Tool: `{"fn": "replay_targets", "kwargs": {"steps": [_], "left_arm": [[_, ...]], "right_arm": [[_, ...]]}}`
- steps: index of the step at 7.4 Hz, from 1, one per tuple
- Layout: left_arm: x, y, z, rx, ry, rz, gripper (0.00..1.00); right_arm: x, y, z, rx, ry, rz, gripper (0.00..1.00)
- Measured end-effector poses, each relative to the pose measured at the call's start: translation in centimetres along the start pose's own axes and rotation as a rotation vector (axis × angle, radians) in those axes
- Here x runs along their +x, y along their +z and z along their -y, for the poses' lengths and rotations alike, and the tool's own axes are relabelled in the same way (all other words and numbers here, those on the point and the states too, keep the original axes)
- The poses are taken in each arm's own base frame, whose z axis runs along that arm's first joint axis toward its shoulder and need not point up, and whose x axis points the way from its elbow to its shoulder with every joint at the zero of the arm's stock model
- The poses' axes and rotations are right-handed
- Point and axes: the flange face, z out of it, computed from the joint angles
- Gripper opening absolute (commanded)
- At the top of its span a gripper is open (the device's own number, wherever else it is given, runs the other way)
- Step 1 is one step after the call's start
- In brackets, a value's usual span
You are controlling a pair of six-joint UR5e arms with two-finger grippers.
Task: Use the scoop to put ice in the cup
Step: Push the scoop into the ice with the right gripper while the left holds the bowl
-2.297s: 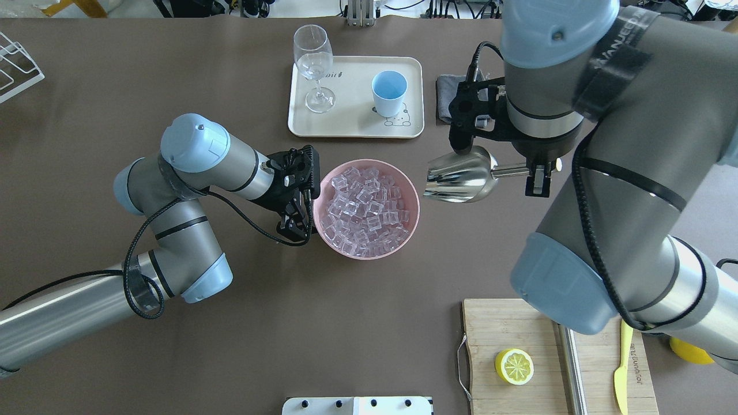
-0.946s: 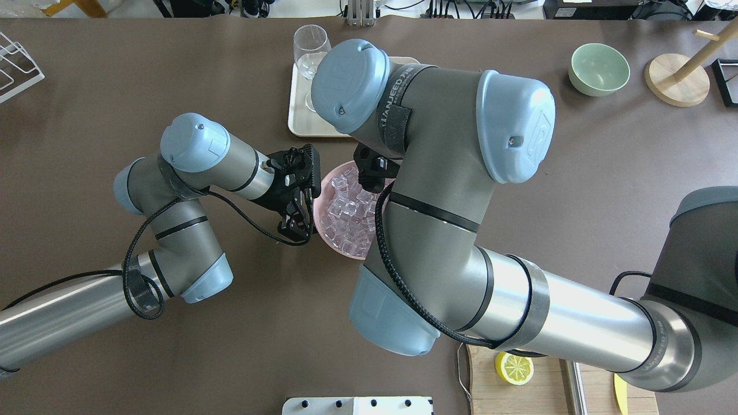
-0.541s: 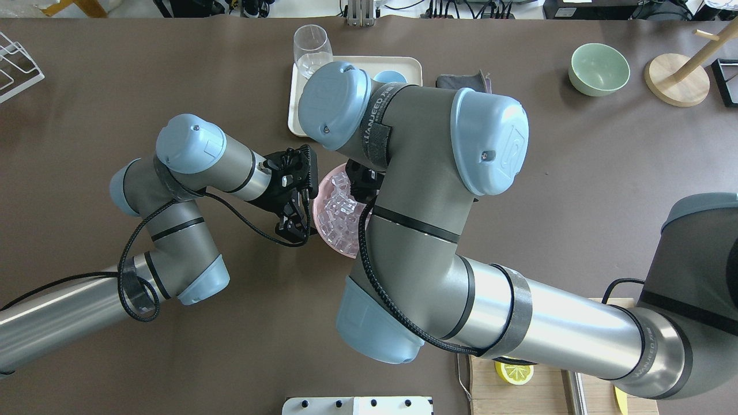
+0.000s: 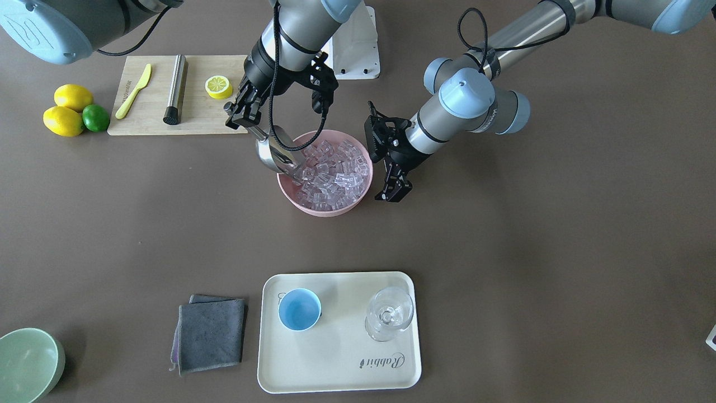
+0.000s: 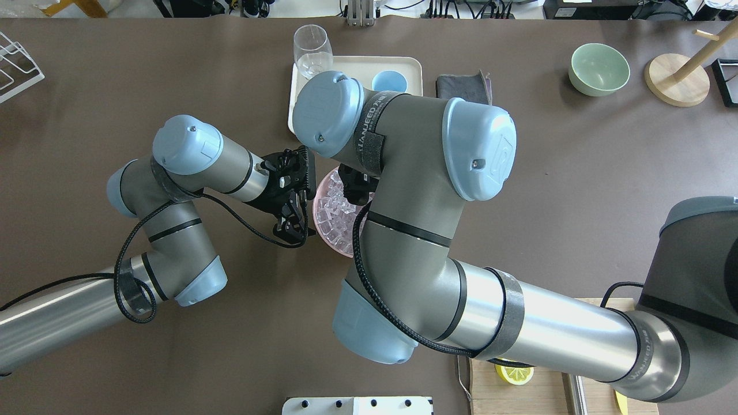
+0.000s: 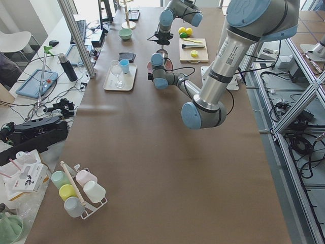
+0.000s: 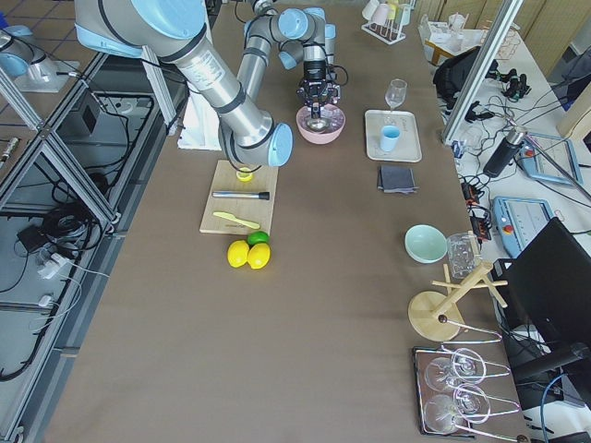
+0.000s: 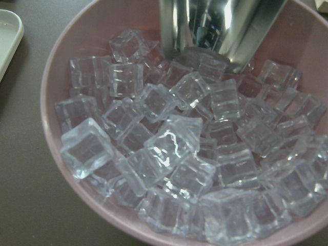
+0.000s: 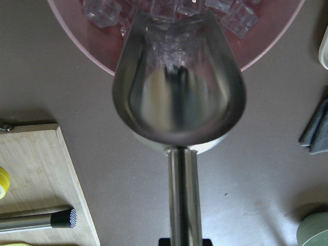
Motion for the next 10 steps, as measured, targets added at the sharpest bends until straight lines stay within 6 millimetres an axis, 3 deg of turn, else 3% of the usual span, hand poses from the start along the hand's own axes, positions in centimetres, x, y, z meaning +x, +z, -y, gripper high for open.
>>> {"fn": "replay_targets", "kwargs": {"steps": [3,8,10], "left_arm": [[0.1,-0.1,0.0,0.002,0.001,0.0,0.99],[0.2,-0.4,-0.1,0.004,0.003,0.0,0.99],[0.3,-0.4,-0.1,0.005,0.003,0.0,0.99]], "right_arm": [[-0.1,0.3,0.0,0.072,0.0,-0.022,0.0],[-1.9,2.2,-3.5,0.234,0.034,-0.065,0.0],[-2.0,3.5,-3.7,0.283,0.064,-0.079,0.0]]}}
